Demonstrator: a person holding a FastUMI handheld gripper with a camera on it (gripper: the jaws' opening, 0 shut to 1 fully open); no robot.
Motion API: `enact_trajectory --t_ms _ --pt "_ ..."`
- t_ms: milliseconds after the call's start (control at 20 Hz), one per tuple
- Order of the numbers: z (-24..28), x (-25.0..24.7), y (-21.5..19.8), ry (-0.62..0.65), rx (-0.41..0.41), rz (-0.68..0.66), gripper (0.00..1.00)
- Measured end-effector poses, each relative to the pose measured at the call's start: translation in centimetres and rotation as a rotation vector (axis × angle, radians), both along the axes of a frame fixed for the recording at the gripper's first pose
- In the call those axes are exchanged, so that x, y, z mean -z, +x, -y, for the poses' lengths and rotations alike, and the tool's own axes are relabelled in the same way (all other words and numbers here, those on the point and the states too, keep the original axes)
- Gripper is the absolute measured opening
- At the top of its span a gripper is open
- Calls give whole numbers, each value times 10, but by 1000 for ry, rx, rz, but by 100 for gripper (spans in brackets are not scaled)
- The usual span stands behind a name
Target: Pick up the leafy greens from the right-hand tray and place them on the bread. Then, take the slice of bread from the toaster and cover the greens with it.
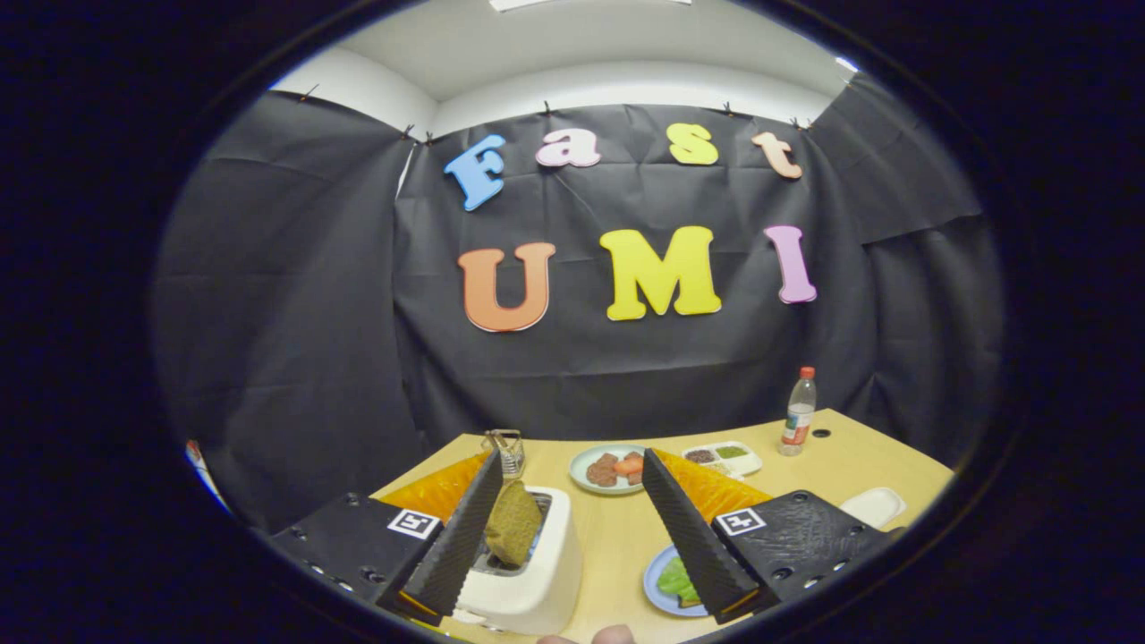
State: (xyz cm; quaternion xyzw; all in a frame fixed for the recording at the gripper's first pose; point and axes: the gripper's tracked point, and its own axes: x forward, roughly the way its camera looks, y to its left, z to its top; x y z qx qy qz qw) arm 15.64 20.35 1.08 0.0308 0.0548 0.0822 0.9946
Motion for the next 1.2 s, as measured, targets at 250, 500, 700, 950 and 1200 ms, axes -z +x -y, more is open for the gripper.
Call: enact_trajectory --t_ms 250,500,700,950,1200 --pt "-48 35 13 -67 -19 -40 95" --pt "-60 70 35 -89 4 -142 94" --pt "-63 85 46 -79 4 -205 84" --pt "-64 98 49 -62 -5 -253 52" --pt "-58 101 53 -43 -15 -270 13"
